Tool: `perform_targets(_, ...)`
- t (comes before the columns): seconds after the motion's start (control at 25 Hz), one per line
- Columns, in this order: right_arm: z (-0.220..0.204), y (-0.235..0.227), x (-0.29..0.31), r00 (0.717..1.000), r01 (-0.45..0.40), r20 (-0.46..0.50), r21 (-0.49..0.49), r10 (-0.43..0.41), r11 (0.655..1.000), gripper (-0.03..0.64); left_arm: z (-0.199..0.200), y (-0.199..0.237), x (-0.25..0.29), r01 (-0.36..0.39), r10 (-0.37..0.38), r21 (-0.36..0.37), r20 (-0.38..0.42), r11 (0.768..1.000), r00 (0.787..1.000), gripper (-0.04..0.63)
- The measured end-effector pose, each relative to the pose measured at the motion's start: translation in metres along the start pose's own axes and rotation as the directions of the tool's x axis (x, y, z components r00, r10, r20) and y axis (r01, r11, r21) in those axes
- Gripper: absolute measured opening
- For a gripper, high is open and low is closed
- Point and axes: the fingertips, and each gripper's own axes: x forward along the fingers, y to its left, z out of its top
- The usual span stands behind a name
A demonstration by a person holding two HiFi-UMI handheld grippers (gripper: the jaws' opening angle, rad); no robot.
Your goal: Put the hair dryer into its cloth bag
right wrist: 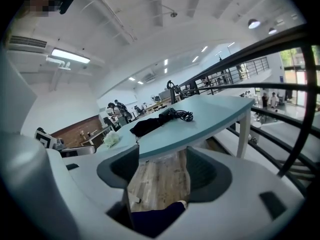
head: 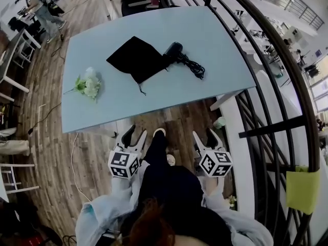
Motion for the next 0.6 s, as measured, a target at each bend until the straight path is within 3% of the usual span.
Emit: perform_targets(0.6,0.037,-0.028,0.054,0.999,0.049,0.002,-0.002,-0.049,0.999,0.302,0.030,0.010,0.083,0.087,-0.087,-0.001,-0.028,0.996,0.996,0.184)
